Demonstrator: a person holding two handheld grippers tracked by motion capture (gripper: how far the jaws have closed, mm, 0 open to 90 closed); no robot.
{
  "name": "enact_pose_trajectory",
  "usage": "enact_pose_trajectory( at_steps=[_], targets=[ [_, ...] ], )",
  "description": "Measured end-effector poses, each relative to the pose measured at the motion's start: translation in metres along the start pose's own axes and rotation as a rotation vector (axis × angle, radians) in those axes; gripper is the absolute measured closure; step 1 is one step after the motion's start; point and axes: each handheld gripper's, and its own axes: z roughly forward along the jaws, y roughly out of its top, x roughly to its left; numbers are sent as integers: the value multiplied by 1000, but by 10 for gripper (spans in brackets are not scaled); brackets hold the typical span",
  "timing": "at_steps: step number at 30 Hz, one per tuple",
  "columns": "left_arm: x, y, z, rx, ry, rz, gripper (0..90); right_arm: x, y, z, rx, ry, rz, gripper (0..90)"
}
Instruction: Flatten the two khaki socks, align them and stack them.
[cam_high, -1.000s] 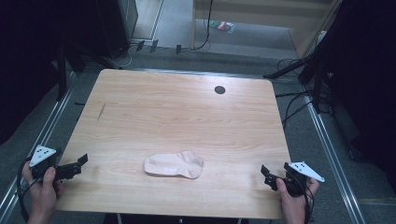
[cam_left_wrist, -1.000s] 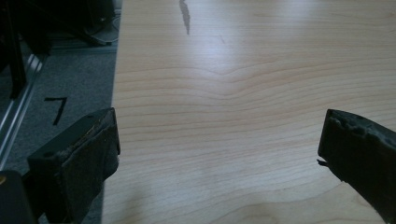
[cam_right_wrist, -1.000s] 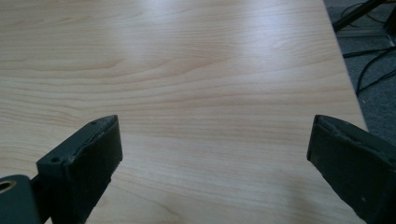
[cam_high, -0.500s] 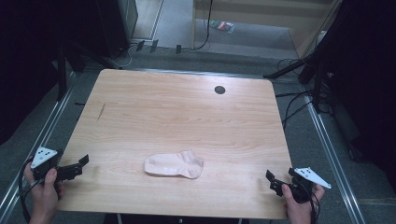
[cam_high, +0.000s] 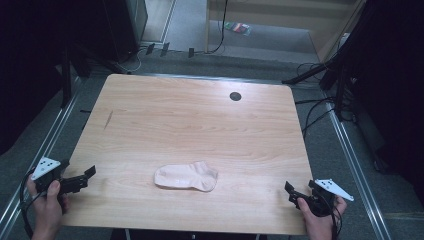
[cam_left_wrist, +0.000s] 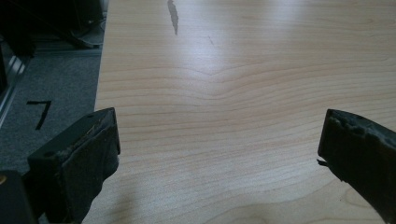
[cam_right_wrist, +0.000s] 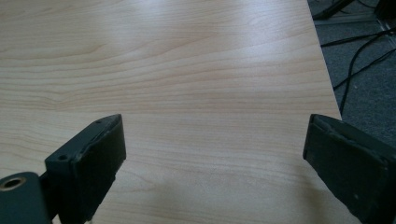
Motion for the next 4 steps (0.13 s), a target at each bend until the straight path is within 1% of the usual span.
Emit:
enact_pose_trajectory(
  at_steps=[4],
  targets=[
    [0, 0, 1, -5, 2, -4, 0, 1, 0, 0, 1, -15, -7, 71]
  ],
)
